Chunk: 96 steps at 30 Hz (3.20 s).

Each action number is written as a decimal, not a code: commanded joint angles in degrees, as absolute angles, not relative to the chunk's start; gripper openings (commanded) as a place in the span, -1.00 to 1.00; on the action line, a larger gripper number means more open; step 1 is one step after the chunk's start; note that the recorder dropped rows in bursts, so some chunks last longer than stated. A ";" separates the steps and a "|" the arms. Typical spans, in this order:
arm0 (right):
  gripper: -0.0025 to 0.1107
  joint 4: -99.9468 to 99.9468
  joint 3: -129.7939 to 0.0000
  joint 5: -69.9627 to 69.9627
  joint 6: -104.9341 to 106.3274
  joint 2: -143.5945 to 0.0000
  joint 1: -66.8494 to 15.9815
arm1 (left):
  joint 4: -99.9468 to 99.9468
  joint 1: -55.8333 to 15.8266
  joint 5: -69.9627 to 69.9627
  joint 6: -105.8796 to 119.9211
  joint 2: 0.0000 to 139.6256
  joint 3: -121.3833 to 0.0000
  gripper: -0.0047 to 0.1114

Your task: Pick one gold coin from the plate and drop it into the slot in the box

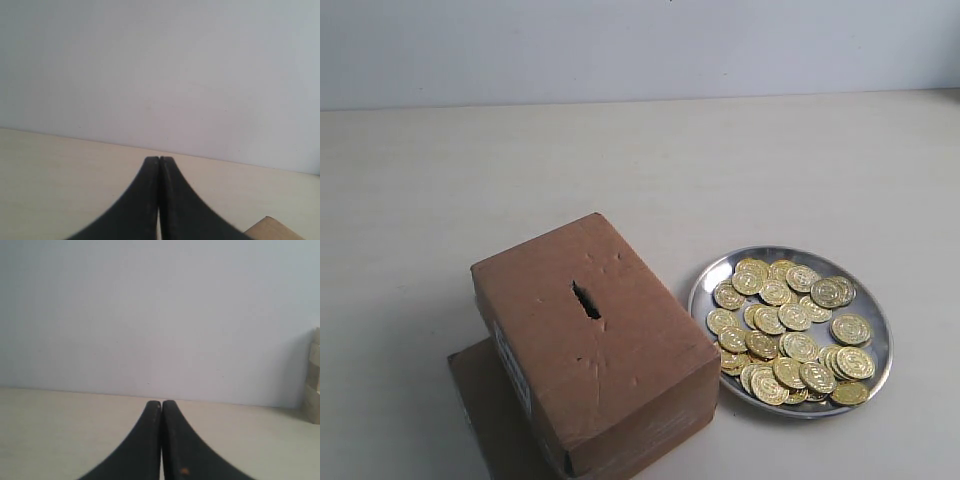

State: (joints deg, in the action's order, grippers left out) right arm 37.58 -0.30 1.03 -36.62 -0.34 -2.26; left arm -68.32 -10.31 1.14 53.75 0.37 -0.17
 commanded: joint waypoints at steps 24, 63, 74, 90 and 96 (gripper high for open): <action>-0.96 1.03 0.00 15.82 0.77 0.00 -1.83 | -68.14 -10.23 1.24 53.71 0.00 0.00 -0.92; -0.96 3.37 0.00 15.82 -1.75 0.00 -2.69 | -68.14 -10.23 1.24 53.71 0.00 0.00 -0.92; -0.96 3.16 0.00 15.82 -1.75 0.00 -2.69 | -68.14 -10.23 1.24 53.71 0.00 0.00 -0.92; -0.96 3.05 0.00 15.82 -1.75 0.00 -2.69 | -46.15 -10.23 6.09 35.91 0.00 0.00 -0.92; -0.96 3.05 0.00 15.82 -1.75 0.00 -2.69 | -40.48 -10.23 7.66 21.34 0.00 0.00 -0.92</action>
